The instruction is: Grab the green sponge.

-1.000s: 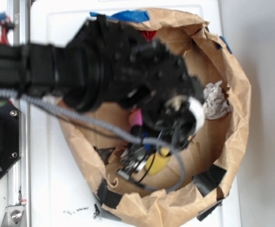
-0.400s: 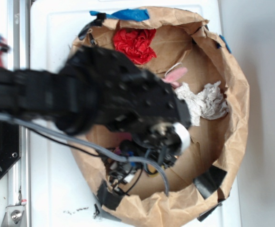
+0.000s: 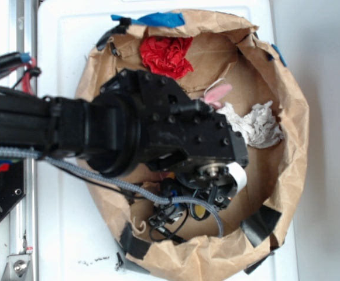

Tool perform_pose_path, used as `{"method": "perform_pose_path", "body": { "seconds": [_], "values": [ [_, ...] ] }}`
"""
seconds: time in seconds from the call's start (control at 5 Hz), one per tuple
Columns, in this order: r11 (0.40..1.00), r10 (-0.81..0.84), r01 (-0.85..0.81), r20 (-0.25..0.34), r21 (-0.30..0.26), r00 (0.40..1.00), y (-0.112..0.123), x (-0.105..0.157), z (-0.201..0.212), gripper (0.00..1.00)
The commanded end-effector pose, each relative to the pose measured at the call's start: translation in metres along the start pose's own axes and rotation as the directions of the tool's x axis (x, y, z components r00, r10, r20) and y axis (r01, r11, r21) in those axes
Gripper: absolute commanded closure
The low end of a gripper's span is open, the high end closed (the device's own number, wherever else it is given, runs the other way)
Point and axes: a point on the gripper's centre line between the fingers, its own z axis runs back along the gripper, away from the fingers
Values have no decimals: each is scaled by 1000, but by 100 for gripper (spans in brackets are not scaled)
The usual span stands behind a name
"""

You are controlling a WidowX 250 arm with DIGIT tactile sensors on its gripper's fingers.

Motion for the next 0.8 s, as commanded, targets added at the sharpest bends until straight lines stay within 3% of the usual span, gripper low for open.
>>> {"method": "perform_pose_path", "body": {
  "seconds": [0.0, 0.2, 0.4, 0.6],
  "values": [
    [982, 81, -102, 135, 161, 988, 11, -8, 67, 100],
    [965, 242, -252, 134, 68, 961, 34, -21, 115, 100],
    [930, 336, -356, 182, 92, 924, 35, -30, 149, 100],
    [846, 482, -518, 229, 130, 845, 29, -36, 166, 100]
  ]
}}
